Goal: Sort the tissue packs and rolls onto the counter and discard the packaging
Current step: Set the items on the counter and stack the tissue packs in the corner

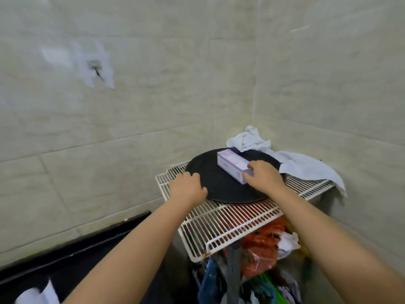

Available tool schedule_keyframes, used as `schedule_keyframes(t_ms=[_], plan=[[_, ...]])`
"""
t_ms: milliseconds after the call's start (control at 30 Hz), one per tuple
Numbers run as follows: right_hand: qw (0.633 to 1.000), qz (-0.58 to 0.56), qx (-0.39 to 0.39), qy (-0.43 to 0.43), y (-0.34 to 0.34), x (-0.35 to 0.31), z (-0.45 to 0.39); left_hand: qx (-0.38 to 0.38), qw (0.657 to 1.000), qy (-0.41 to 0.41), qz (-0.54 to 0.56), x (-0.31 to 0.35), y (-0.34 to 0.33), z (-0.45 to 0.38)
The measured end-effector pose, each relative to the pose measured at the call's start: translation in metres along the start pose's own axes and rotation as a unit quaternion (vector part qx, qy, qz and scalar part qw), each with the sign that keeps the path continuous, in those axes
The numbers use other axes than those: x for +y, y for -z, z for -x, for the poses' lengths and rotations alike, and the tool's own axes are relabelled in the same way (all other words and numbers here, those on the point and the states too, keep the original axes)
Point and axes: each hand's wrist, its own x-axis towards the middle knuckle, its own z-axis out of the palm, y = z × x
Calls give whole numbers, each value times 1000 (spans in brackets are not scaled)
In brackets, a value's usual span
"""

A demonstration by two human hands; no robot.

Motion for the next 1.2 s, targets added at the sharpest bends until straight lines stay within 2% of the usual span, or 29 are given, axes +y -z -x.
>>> schedule_keyframes(t_ms=[200,367,467,567,733,833,967,1100,1200], plan=[[998,40,-42,-16,-31,8,-59,8,1000,25,-2,5,6,-45],[994,25,-96,-51,-55,15,-93,7,998,57,8,0,-1,-73],[996,18,-83,-39,-63,19,-100,8,996,89,12,-1,-11,-83],[998,-34,-60,1,-52,17,-103,26,991,129,20,-1,-17,-77],[973,-142,-39,179,-29,-30,-78,44,973,223,45,-22,-38,-17],[932,-210,-78,284,-32,-81,-31,40,948,313,34,-45,-58,49],[871,-270,-144,384,-54,-142,52,20,895,444,28,-85,-79,152],[833,-246,-210,449,-97,-185,139,18,834,551,33,-130,-91,261],[817,-193,-258,478,-143,-207,210,-11,792,609,36,-160,-106,338]])
